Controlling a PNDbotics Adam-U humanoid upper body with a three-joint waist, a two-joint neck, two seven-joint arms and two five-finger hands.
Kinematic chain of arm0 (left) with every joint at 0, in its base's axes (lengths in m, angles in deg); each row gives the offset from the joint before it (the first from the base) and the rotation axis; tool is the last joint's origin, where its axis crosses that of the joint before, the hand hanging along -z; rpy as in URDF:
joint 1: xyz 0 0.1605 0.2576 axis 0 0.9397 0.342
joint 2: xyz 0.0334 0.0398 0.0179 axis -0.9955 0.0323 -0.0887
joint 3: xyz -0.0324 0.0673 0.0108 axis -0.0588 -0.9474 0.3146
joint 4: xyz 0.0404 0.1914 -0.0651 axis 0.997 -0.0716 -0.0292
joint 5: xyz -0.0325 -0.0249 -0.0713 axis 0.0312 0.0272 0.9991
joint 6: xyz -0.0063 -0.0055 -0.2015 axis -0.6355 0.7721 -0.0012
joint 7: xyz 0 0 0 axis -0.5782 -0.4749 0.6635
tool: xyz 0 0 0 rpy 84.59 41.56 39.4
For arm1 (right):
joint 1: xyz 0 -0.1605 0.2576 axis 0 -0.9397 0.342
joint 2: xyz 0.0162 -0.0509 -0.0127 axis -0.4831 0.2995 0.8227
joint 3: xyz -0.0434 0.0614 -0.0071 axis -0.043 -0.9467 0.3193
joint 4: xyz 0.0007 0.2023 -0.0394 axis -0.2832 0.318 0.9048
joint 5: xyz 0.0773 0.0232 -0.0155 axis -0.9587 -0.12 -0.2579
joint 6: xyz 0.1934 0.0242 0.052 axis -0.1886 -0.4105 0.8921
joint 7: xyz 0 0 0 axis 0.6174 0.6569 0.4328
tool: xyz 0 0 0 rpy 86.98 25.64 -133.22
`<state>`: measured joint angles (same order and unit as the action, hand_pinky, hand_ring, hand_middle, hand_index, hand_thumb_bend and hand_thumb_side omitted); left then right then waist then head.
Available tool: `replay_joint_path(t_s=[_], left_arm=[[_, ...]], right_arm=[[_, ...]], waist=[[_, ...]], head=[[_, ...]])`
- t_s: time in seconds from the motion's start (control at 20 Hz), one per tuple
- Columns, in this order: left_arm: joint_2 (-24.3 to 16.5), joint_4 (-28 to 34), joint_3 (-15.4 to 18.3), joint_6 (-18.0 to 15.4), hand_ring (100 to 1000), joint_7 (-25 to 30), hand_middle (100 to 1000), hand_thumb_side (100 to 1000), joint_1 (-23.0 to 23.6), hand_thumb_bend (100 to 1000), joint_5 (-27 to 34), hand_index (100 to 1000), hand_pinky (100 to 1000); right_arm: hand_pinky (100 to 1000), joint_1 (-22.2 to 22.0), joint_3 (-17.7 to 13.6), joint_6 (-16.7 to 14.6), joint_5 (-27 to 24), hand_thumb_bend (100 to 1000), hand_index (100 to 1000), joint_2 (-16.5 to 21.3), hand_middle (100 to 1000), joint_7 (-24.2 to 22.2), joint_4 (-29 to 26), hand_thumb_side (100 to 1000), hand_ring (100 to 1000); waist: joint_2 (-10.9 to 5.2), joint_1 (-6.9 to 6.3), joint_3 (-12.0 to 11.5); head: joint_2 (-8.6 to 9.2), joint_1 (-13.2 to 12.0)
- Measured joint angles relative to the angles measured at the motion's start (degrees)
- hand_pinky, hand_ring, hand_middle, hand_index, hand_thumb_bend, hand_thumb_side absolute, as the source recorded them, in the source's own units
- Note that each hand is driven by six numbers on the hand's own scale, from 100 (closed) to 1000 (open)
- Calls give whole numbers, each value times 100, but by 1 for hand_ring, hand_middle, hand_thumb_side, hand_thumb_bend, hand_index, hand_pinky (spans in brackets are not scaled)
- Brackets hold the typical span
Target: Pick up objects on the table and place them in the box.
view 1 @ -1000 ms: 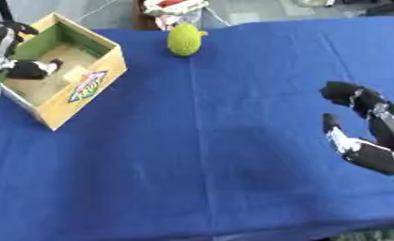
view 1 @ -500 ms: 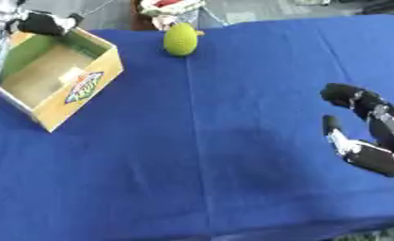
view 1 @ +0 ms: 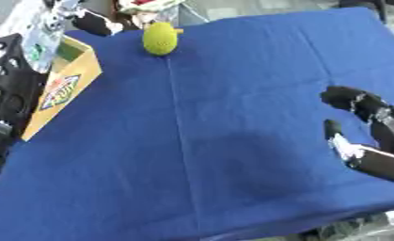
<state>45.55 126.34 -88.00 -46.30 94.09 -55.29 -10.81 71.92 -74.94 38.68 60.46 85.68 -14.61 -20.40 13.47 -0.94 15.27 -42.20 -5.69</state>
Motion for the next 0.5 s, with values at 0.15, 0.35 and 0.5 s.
replay_joint_path(t_s=[0.15,0.35,0.5], left_arm=[[176,-277,43,-25,796,-125,805,287,-102,510,-328,835,739],[307,-544,146,78,793,-343,806,286,-212,517,-737,834,735],[383,-709,214,214,790,-489,810,291,-241,530,-1021,836,739]], right_arm=[[875,68,48,-27,-40,100,893,1,791,-32,0,366,845],[875,134,92,-51,-85,100,893,3,792,-70,0,363,845],[875,177,100,-65,-91,100,893,5,791,-95,0,361,845]], waist=[[96,-5,195],[219,-57,427],[292,-77,525]], head=[[69,-101],[208,-221],[295,-293]])
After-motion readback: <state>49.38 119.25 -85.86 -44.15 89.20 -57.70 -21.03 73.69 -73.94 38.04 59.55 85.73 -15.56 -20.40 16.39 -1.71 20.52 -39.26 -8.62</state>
